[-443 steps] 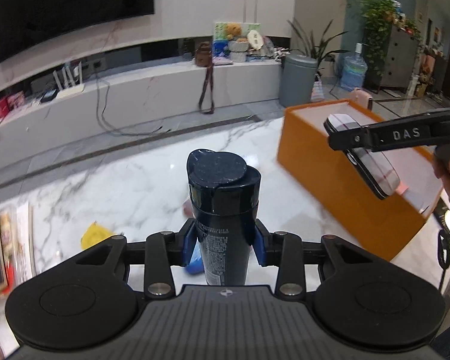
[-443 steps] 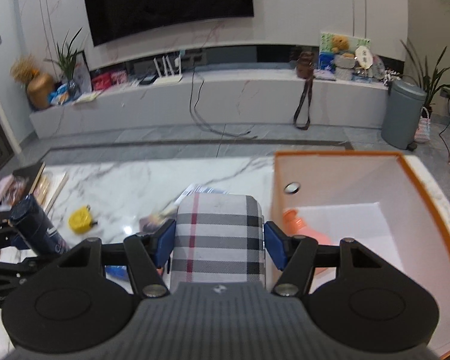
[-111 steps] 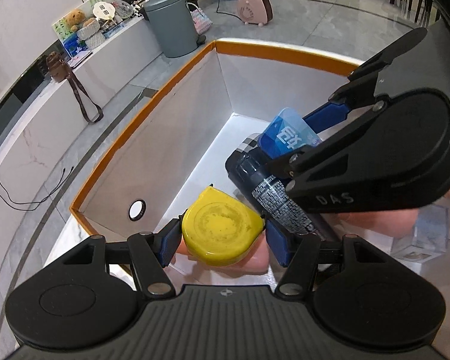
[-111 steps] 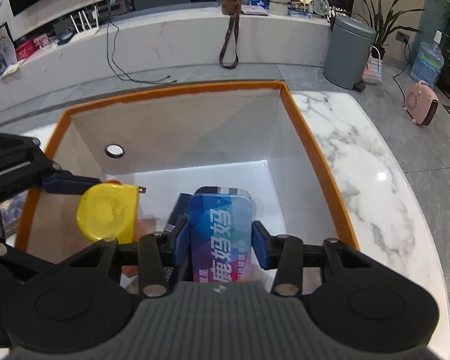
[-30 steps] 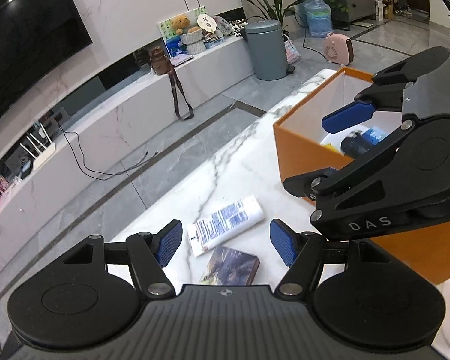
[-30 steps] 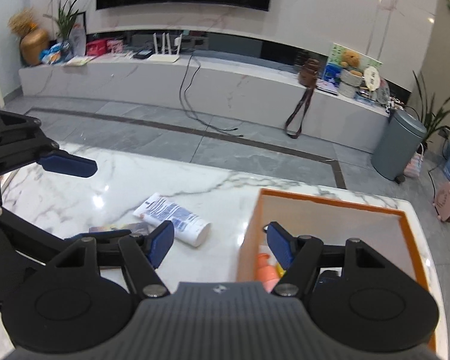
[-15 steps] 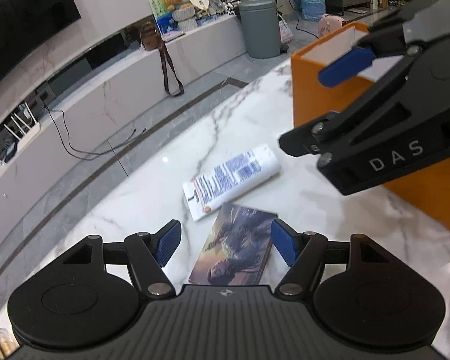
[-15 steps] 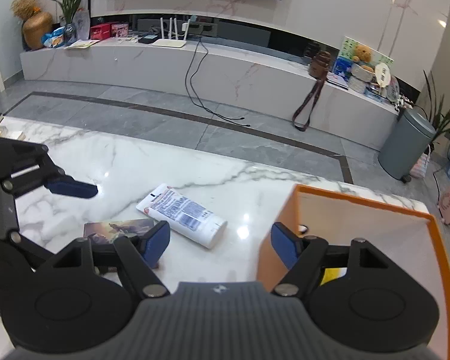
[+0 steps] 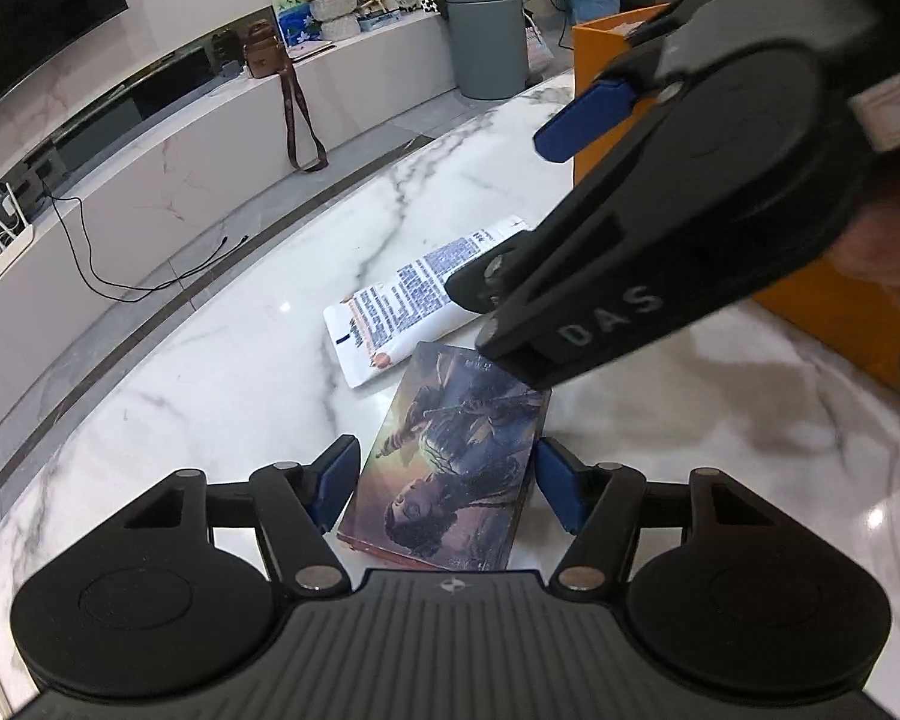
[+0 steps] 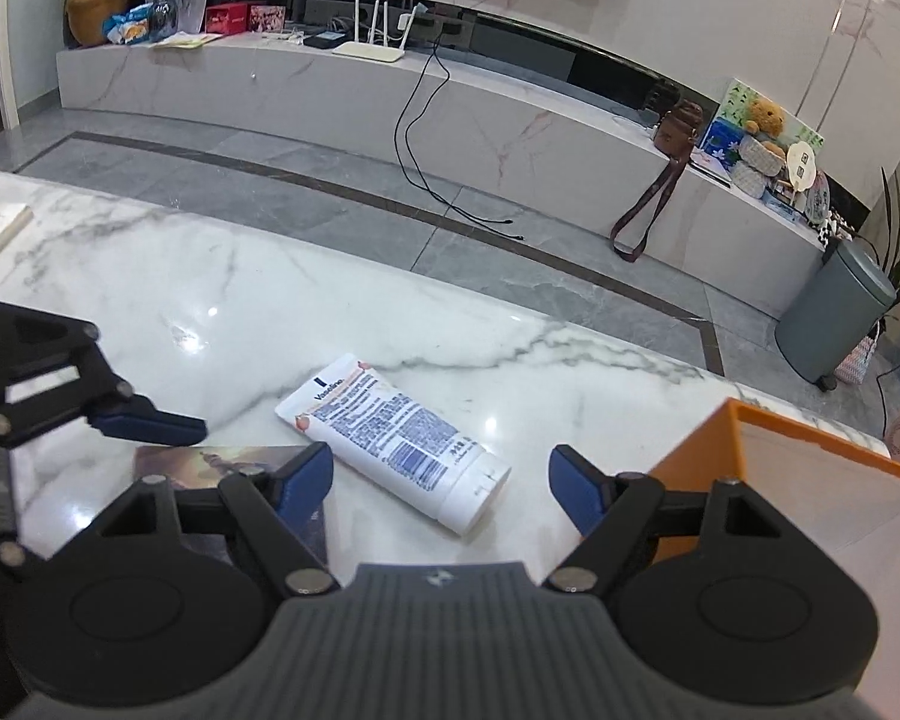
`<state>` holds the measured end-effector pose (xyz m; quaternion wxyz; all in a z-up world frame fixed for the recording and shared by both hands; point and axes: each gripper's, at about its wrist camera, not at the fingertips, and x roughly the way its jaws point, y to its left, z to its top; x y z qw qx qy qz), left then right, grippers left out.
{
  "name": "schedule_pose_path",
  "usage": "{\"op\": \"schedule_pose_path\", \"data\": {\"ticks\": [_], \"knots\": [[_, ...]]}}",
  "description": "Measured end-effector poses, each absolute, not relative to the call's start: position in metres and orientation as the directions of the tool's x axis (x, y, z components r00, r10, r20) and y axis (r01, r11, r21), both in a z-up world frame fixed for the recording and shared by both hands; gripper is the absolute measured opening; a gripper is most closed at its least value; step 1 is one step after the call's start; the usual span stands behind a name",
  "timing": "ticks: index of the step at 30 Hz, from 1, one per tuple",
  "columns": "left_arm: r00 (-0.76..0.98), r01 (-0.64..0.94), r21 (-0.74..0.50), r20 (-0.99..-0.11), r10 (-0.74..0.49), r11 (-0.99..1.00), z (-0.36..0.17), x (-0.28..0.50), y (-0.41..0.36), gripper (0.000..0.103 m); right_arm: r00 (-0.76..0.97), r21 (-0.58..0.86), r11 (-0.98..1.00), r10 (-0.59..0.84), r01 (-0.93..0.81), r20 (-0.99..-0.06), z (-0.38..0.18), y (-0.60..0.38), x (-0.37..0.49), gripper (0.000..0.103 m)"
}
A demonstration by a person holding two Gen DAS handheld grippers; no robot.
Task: Organize rigid objects
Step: 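Grasp the painted box with the left tool while the right tool grasps the white Vaseline tube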
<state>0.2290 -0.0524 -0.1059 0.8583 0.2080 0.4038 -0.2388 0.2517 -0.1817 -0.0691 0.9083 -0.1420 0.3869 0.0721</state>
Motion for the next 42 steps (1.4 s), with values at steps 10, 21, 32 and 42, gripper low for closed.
{"op": "schedule_pose_path", "data": {"ticks": [10, 21, 32, 42], "knots": [[0.565, 0.416, 0.107, -0.809, -0.164, 0.903, -0.103, 0.160, 0.011, 0.072, 0.676, -0.251, 0.910, 0.041, -0.328, -0.736, -0.095, -0.166, 0.263, 0.081], [0.533, 0.353, 0.019, -0.826, -0.184, 0.936, -0.097, 0.140, 0.057, 0.070, 0.724, -0.326, 0.887, 0.015, -0.328, -0.690, -0.115, -0.159, 0.267, 0.083], [0.531, 0.358, 0.018, -0.826, -0.187, 0.933, -0.099, 0.144, 0.062, 0.071, 0.617, -0.275, 0.880, 0.026, -0.387, -0.786, -0.105, -0.143, 0.265, 0.075], [0.569, 0.328, 0.031, -0.805, -0.171, 0.944, -0.103, 0.145, 0.064, 0.086, 0.590, -0.163, 0.942, 0.046, -0.295, -0.806, -0.100, -0.144, 0.257, 0.066]]}}
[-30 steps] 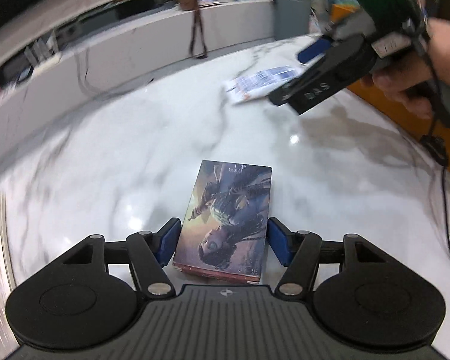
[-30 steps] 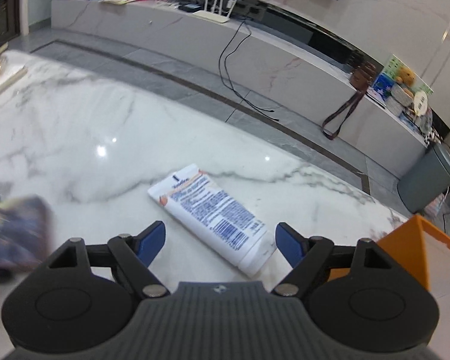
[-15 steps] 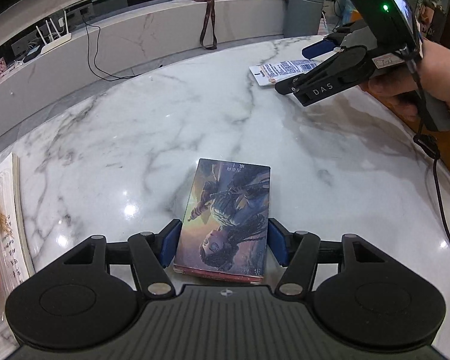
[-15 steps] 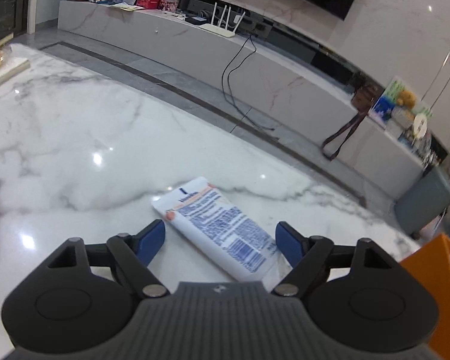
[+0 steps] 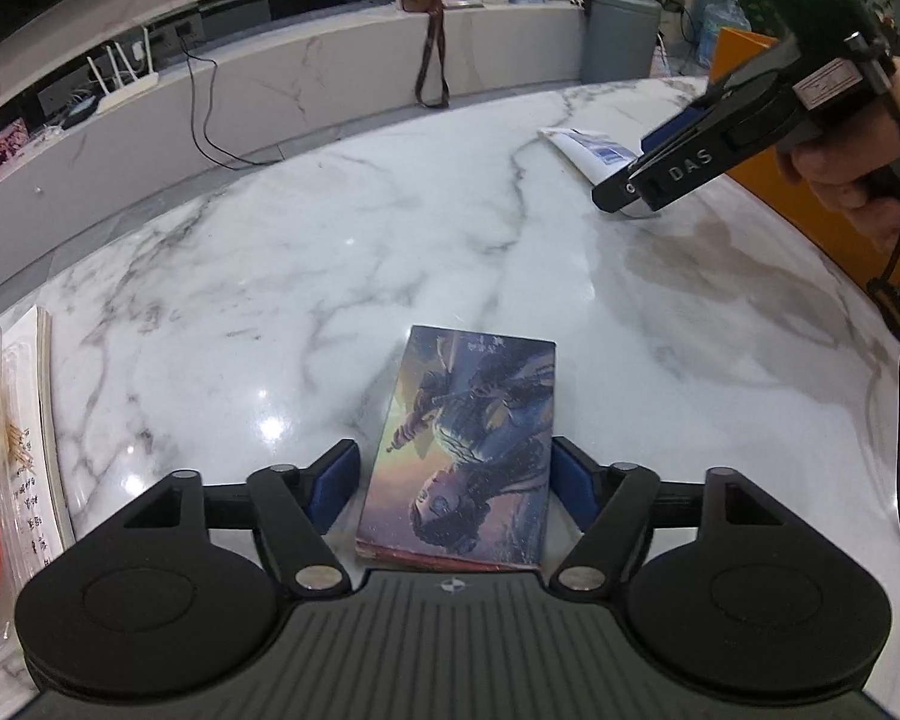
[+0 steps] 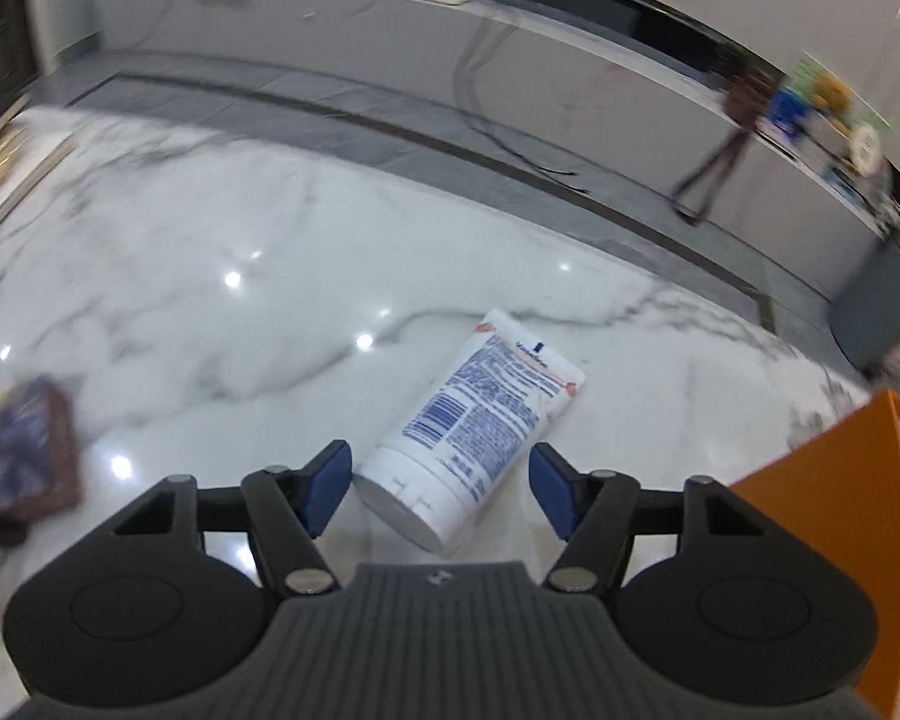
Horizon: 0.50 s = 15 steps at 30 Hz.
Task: Organize rigid objects
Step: 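Grasp the painted box with the left tool while the right tool grasps the white Vaseline tube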
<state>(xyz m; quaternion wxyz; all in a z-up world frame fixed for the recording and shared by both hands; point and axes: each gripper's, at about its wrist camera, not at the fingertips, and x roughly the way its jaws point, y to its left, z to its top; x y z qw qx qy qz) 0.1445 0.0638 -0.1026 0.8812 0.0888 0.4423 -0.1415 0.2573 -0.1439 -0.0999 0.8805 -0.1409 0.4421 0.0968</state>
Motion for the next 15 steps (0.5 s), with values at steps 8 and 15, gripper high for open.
{"op": "schedule_pose_path", "data": {"ticks": [8, 15], "knots": [[0.613, 0.284, 0.007, -0.770, -0.177, 0.959, -0.105, 0.143, 0.062, 0.077, 0.633, -0.048, 0.993, 0.033, -0.111, -0.774, -0.115, -0.144, 0.259, 0.070], [0.632, 0.305, 0.020, -0.752, -0.187, 0.952, -0.104, 0.138, 0.060, 0.071, 0.667, -0.022, 0.992, 0.070, -0.128, -0.742, -0.115, -0.145, 0.252, 0.047]]}}
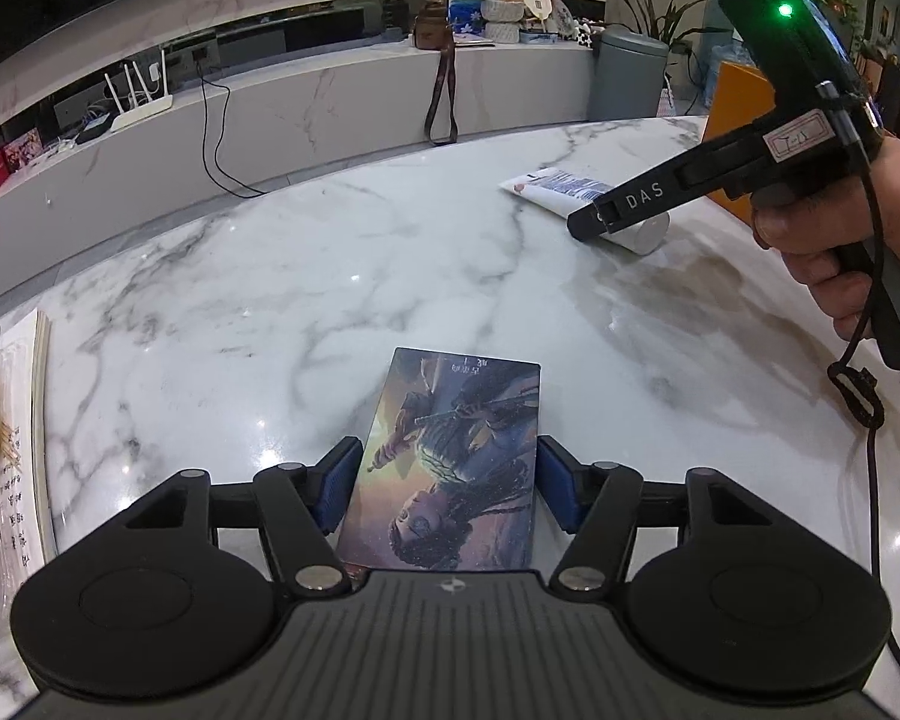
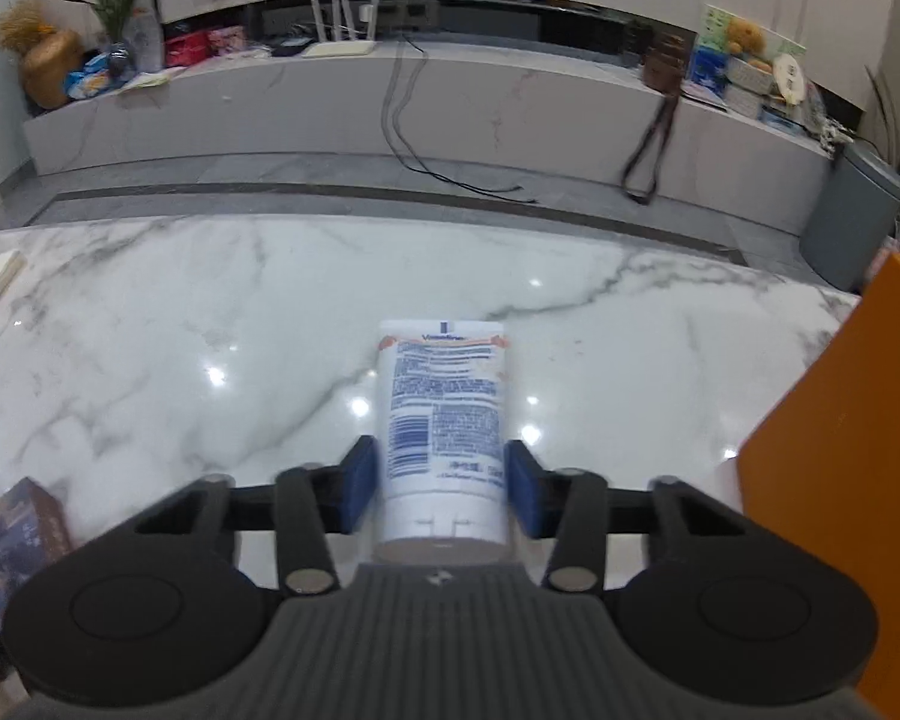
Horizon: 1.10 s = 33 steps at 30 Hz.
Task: Organize rigid objects
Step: 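Grasp the painted box with the left tool while the right tool grasps the white Vaseline tube, then lift and carry the painted box and Vaseline tube over the orange box with both tools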
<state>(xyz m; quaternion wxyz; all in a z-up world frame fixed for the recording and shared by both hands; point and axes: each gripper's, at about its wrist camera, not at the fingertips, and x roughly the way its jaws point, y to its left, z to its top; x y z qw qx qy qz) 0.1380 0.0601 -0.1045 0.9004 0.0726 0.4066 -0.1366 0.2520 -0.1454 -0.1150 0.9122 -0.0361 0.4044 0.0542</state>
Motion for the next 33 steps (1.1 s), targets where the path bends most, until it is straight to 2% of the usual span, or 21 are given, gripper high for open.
{"op": "schedule_pose_path", "data": {"ticks": [9, 25, 33], "knots": [[0.631, 0.273, 0.020, -0.759, -0.163, 0.962, -0.102, 0.135, 0.062, 0.070, 0.634, -0.031, 0.978, 0.109, -0.206, -0.766, -0.106, -0.139, 0.233, 0.046], [0.658, 0.248, 0.010, -0.736, -0.161, 0.969, -0.076, 0.117, 0.057, 0.067, 0.696, -0.043, 0.975, 0.125, -0.219, -0.707, -0.057, -0.152, 0.195, 0.046], [0.687, 0.244, 0.049, -0.714, -0.137, 0.969, -0.058, 0.111, 0.047, 0.067, 0.727, -0.056, 0.972, 0.132, -0.227, -0.674, -0.035, -0.159, 0.177, 0.046]]}}
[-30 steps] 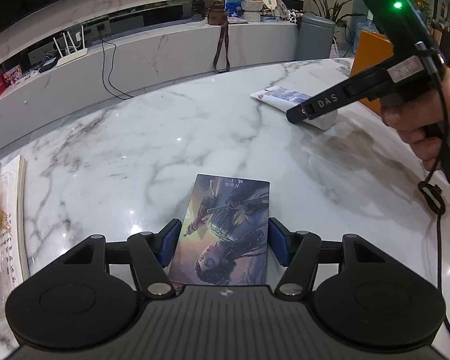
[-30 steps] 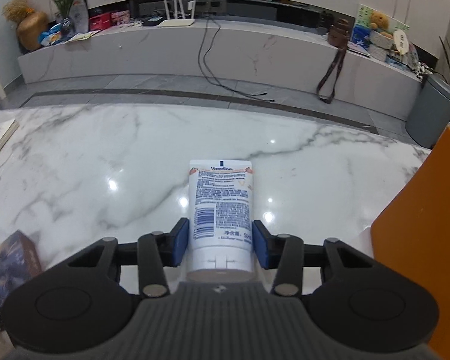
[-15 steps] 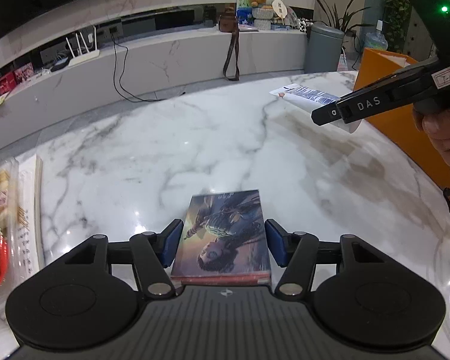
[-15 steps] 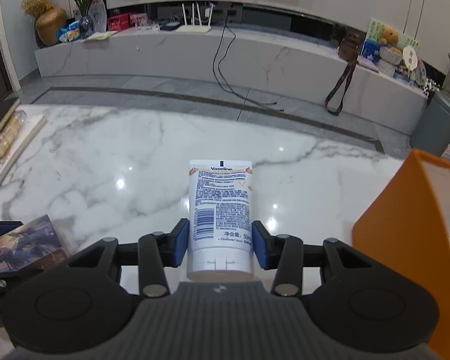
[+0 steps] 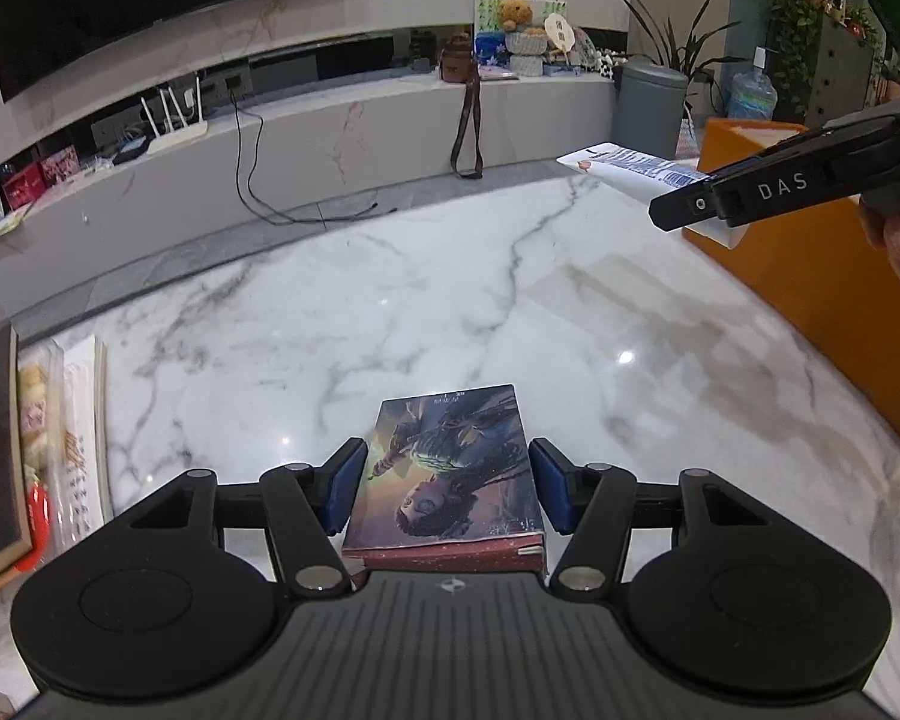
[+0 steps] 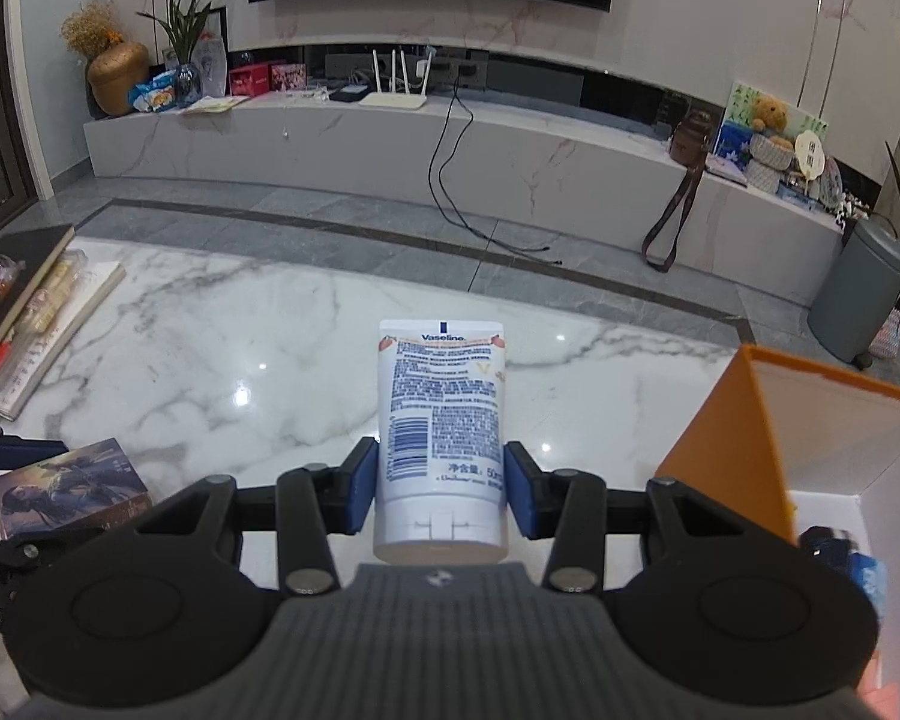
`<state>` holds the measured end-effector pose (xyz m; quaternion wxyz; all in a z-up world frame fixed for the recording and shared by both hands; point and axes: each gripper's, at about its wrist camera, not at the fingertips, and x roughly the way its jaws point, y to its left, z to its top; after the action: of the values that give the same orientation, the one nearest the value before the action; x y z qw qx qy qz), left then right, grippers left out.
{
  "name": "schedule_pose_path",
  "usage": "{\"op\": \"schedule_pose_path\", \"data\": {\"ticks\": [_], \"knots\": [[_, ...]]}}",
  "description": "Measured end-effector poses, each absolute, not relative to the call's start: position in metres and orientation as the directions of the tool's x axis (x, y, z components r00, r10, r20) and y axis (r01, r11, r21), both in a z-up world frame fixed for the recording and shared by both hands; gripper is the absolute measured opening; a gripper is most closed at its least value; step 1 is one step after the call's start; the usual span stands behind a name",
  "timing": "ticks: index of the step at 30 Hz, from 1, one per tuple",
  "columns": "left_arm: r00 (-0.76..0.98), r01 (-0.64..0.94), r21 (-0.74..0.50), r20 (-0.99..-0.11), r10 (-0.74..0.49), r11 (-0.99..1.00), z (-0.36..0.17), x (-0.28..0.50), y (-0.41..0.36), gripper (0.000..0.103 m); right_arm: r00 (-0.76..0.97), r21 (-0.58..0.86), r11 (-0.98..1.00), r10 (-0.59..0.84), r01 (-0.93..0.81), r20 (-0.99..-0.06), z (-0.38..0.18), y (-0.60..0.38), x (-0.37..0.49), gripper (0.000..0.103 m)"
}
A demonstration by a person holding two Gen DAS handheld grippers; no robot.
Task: Organize rigid objects
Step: 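Lift and carry the painted box and Vaseline tube over the orange box with both tools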
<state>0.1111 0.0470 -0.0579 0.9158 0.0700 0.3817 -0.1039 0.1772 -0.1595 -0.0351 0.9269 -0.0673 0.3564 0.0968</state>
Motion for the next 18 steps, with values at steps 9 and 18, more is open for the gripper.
{"op": "schedule_pose_path", "data": {"ticks": [9, 18], "knots": [[0.712, 0.274, 0.094, -0.688, -0.136, 0.957, -0.036, 0.103, 0.019, 0.067, 0.770, -0.055, 0.976, 0.132, -0.212, -0.625, -0.004, -0.179, 0.155, 0.046], [0.746, 0.336, 0.119, -0.640, -0.186, 0.934, -0.006, 0.100, -0.030, 0.067, 0.809, -0.050, 0.981, 0.126, -0.189, -0.574, 0.026, -0.211, 0.123, 0.046]]}}
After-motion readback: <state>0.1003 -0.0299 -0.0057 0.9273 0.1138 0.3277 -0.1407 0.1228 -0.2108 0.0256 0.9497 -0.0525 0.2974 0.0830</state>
